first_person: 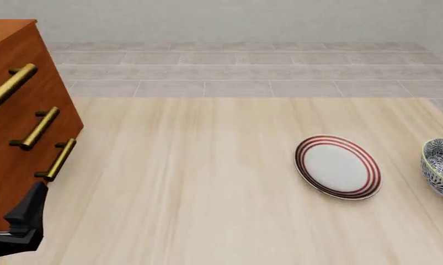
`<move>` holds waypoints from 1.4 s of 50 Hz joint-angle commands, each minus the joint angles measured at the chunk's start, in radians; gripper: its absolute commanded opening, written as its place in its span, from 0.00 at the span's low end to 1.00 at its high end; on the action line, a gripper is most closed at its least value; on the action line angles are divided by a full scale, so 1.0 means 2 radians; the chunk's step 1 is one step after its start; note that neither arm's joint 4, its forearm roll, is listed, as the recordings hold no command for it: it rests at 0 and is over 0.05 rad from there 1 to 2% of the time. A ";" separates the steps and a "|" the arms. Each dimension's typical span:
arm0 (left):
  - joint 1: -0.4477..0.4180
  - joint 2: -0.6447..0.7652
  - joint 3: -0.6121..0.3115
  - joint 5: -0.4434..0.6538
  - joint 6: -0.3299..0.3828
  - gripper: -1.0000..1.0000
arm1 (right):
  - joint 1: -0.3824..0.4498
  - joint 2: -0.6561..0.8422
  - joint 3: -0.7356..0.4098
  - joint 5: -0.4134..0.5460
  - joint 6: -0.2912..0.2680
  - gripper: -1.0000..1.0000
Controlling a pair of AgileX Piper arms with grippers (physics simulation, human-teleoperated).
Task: Put the bowl on top of the cabinet.
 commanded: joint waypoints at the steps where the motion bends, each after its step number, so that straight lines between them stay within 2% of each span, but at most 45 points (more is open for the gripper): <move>1: 0.001 0.003 0.000 -0.003 0.001 1.00 | -0.016 0.025 -0.007 -0.012 -0.010 1.00; 7: 0.000 0.005 0.000 -0.004 0.001 1.00 | -0.021 0.037 -0.007 -0.017 -0.020 1.00; 30: 0.004 -0.009 0.000 0.005 -0.002 1.00 | -0.032 0.094 0.003 -0.043 -0.012 1.00; 34: 0.005 -0.009 0.000 0.005 -0.002 1.00 | -0.042 0.107 0.003 -0.049 -0.023 1.00; 36: 0.005 -0.009 0.000 0.004 -0.002 1.00 | -0.041 0.114 0.004 -0.050 -0.020 1.00; 41: 0.005 -0.006 0.000 0.001 -0.003 1.00 | -0.042 0.120 0.003 -0.050 -0.020 1.00; 43: 0.005 -0.004 0.000 0.000 -0.003 1.00 | -0.036 0.129 0.000 -0.046 -0.006 1.00; 47: 0.005 -0.004 0.000 0.000 -0.002 1.00 | -0.041 0.137 -0.004 -0.048 -0.013 1.00; 49: 0.004 -0.005 0.000 0.001 -0.001 1.00 | -0.039 0.142 -0.009 -0.044 -0.005 1.00; 70: 0.006 -0.015 0.000 0.007 -0.005 1.00 | -0.034 0.181 -0.022 -0.044 -0.020 1.00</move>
